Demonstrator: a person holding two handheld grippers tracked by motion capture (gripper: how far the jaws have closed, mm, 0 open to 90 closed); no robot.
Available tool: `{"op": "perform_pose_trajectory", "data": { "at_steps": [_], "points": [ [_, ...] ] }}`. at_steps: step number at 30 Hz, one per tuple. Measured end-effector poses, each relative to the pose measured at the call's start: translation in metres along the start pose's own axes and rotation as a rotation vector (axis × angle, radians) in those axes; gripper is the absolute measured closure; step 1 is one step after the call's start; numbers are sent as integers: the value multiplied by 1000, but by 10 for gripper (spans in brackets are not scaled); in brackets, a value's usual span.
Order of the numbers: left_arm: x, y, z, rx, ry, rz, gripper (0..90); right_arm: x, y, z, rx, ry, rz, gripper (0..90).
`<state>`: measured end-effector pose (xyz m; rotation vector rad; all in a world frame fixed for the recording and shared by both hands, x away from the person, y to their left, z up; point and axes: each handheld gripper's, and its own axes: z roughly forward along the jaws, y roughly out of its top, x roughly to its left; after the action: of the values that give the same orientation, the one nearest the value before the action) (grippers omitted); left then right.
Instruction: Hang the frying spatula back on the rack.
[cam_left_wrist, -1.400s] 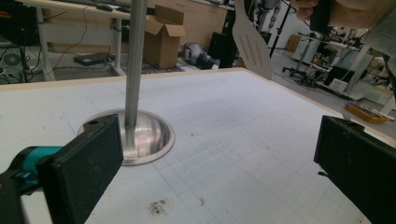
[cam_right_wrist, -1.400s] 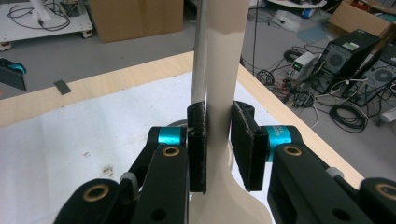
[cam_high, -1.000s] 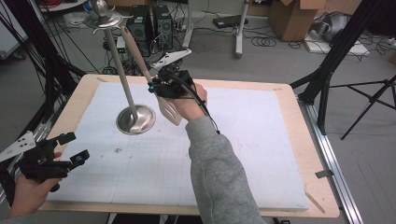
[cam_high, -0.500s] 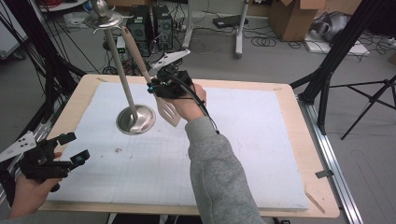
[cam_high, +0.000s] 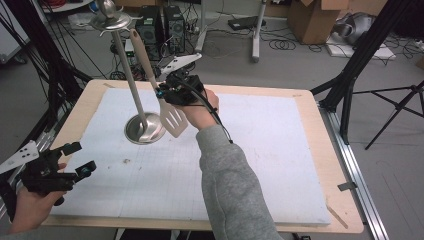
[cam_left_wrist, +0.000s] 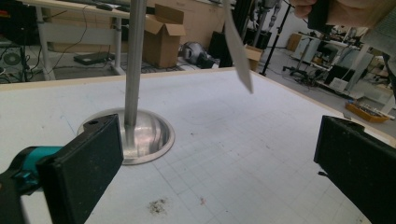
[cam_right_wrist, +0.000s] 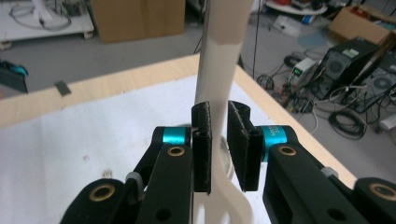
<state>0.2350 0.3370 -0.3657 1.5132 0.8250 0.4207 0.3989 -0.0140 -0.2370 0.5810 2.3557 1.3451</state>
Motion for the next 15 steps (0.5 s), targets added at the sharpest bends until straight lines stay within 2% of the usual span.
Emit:
{"op": "perform_pose_trajectory", "data": {
  "at_steps": [3,6,10,15],
  "points": [
    [0,0,0,0,1,0,18,0,1,-2,-11,-12,7,767],
    [0,0,0,0,2,0,18,0,1,-3,-21,-17,2,626],
    [0,0,0,-3,2,-2,18,-1,1,-9,-45,-29,17,510],
    [0,0,-1,-2,4,3,18,-6,0,-23,-89,0,44,396]
  ]
}}
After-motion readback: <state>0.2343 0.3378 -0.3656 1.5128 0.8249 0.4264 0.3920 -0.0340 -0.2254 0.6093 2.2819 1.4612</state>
